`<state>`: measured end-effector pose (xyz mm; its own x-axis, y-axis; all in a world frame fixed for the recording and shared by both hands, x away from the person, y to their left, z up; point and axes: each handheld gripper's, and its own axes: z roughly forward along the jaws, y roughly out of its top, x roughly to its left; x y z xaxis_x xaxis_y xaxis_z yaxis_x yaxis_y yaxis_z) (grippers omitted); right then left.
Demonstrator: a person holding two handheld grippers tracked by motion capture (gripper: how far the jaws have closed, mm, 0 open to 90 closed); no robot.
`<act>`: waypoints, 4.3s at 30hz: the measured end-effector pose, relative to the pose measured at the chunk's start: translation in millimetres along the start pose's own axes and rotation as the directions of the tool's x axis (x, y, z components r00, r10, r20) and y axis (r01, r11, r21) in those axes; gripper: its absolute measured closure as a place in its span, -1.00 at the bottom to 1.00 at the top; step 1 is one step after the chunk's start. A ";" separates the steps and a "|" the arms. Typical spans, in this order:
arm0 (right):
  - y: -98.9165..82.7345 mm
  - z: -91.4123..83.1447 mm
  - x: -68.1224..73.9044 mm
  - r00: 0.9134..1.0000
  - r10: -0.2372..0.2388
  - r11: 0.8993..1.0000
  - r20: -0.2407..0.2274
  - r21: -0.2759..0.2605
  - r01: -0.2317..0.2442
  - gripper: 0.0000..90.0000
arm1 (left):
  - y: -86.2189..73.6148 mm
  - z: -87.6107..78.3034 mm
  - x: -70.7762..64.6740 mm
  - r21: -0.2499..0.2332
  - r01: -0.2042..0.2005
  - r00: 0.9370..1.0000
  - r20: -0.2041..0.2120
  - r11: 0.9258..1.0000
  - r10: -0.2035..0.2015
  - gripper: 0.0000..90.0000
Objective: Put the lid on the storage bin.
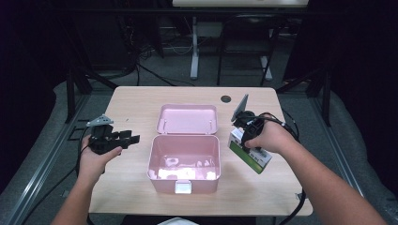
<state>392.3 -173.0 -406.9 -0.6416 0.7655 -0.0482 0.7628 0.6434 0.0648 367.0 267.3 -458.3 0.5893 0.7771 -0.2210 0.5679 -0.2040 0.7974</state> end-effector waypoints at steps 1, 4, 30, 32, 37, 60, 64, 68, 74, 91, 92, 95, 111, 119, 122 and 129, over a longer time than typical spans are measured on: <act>0.3 -1.8 0.2 1.000 -0.002 1.000 -0.002 -0.002 0.002 0.37 | -0.1 0.0 0.1 0.000 0.000 1.000 0.000 1.000 0.000 0.11; 1.5 -8.0 1.3 1.000 -0.005 1.000 0.002 0.005 0.005 0.37 | -0.1 0.1 0.0 0.001 -0.001 1.000 0.000 1.000 0.001 0.11; 13.8 -48.2 20.5 0.999 -0.052 0.999 0.008 -0.011 0.052 0.37 | -0.6 1.1 -0.4 -0.002 0.002 1.000 0.001 1.000 -0.002 0.11; 15.0 -51.7 23.1 0.998 -0.059 0.998 0.008 0.000 0.059 0.37 | -0.6 1.1 -0.4 -0.001 0.003 1.000 0.001 1.000 -0.003 0.11; 18.8 -57.9 30.0 0.997 -0.079 0.997 0.016 0.005 0.078 0.37 | -0.7 1.5 -0.6 0.001 0.002 1.000 0.001 1.000 -0.002 0.11; 56.1 -69.1 88.4 0.965 -0.261 0.965 0.006 0.010 0.261 0.37 | -0.7 1.2 0.4 -0.004 0.000 1.000 0.004 1.000 0.000 0.11; 64.7 -68.8 100.4 0.957 -0.291 0.957 0.006 0.007 0.291 0.37 | -0.7 1.5 0.6 0.003 -0.001 1.000 0.004 1.000 0.001 0.11; 72.3 -67.8 112.9 0.946 -0.324 0.946 0.005 0.010 0.324 0.37 | -0.6 1.6 0.5 0.003 -0.004 1.000 0.006 1.000 0.004 0.11; 82.0 -64.7 132.6 0.926 -0.377 0.926 0.002 0.012 0.377 0.37 | -0.7 1.7 0.7 0.003 -0.003 1.000 0.005 1.000 0.003 0.11; 90.8 -54.5 164.4 0.864 -0.504 0.864 0.025 -0.004 0.504 0.37 | -0.5 0.8 1.5 0.002 -0.002 1.000 0.006 1.000 0.002 0.11; 90.8 -53.9 165.8 0.857 -0.514 0.858 0.028 -0.006 0.514 0.37 | -0.5 0.8 1.5 0.003 -0.002 1.000 0.006 1.000 0.002 0.11; 91.3 -52.1 168.8 0.844 -0.535 0.845 0.024 -0.007 0.535 0.37 | -0.4 0.6 1.3 0.000 0.000 1.000 0.006 1.000 0.000 0.11; 85.3 -31.6 169.3 0.779 -0.626 0.779 -0.034 0.014 0.626 0.37 | -0.5 0.9 1.7 0.003 -0.002 1.000 0.007 1.000 0.002 0.11; 79.6 -16.9 168.3 0.741 -0.669 0.741 -0.054 0.018 0.671 0.37 | -0.6 1.2 1.4 0.006 0.000 1.000 0.008 1.000 0.000 0.11; 78.3 -11.7 168.6 0.732 -0.680 0.732 -0.048 0.026 0.681 0.37 | -0.8 1.5 1.1 0.006 0.001 1.000 0.007 1.000 -0.001 0.11; 77.1 3.3 166.4 0.729 -0.681 0.729 -0.073 0.030 0.684 0.37 | -1.0 2.0 1.8 0.005 -0.001 1.000 0.005 1.000 0.001 0.11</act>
<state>344.6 4.0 -413.2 -0.9928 0.1193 -0.0069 0.1194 0.9927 -0.0154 368.7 267.7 -460.6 0.5927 0.7740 -0.2228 0.5704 -0.2080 0.7946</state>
